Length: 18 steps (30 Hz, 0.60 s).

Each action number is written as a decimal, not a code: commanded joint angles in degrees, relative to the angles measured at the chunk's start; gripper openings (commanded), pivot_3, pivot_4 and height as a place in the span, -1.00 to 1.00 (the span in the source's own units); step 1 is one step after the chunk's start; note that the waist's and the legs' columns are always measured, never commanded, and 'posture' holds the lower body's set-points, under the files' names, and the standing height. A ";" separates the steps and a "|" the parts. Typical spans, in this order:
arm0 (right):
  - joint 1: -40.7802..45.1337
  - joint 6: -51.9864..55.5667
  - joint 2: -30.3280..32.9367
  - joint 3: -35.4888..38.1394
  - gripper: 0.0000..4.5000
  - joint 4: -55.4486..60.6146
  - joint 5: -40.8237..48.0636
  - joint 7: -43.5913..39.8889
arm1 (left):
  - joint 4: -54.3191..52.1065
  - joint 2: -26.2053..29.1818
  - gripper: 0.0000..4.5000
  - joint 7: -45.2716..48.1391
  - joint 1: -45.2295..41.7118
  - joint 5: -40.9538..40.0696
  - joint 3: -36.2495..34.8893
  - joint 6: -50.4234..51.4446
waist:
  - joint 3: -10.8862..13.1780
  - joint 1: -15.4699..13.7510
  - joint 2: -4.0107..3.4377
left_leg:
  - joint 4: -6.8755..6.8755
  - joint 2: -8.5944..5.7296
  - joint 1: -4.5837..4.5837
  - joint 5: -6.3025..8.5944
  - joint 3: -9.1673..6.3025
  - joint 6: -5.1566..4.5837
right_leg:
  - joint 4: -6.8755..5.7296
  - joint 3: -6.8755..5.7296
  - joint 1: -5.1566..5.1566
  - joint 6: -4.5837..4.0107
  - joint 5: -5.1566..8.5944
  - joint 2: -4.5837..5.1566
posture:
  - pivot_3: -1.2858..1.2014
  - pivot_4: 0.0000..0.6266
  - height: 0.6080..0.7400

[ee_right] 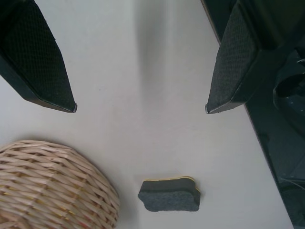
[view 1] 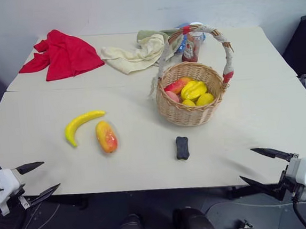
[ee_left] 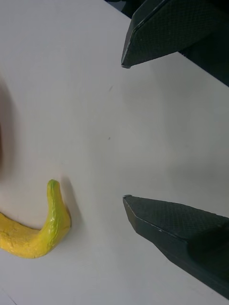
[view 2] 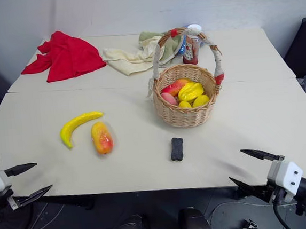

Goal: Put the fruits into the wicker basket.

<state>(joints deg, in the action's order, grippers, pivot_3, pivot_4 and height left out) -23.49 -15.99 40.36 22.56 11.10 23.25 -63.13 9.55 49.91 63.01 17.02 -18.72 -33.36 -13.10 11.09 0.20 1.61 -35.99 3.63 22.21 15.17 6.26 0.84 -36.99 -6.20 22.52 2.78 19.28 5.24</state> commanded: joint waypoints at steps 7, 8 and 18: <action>3.33 22.48 2.32 -6.37 0.98 13.92 7.18 8.61 | -10.52 1.63 1.00 4.12 2.31 -12.41 -1.14 17.75 | 0.00 -0.01 -0.01 | -0.05 0.07 -0.07 0.09 0.03 0.17 | -0.06 0.04 -0.01 -0.04 -0.05 0.01 | 0.03 -0.52 1.00; 6.18 30.83 3.49 -7.98 0.98 17.62 10.28 12.69 | -13.94 1.67 1.00 3.55 2.02 -15.84 -1.03 22.49 | 0.00 0.08 -0.02 | -0.06 0.09 -0.06 0.08 0.02 0.17 | -0.09 0.05 0.00 -0.05 -0.05 0.01 | 0.03 -0.52 1.00; 32.72 60.98 -6.43 -24.14 0.98 17.24 6.51 39.13 | -32.52 -0.63 1.00 0.11 -2.23 -23.00 7.27 35.41 | -0.01 0.15 -0.04 | 0.01 0.06 0.09 -0.01 0.02 0.10 | -0.10 0.08 0.18 -0.11 0.00 0.01 | 0.03 -0.52 1.00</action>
<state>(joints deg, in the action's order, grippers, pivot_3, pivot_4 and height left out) 7.54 42.56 34.92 -0.01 29.05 30.58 -26.40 -20.20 49.49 63.60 15.54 -39.77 -26.29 21.44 11.08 0.35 1.57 -36.05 3.67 22.37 15.16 6.32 0.91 -37.12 -6.10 22.76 2.67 19.27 5.25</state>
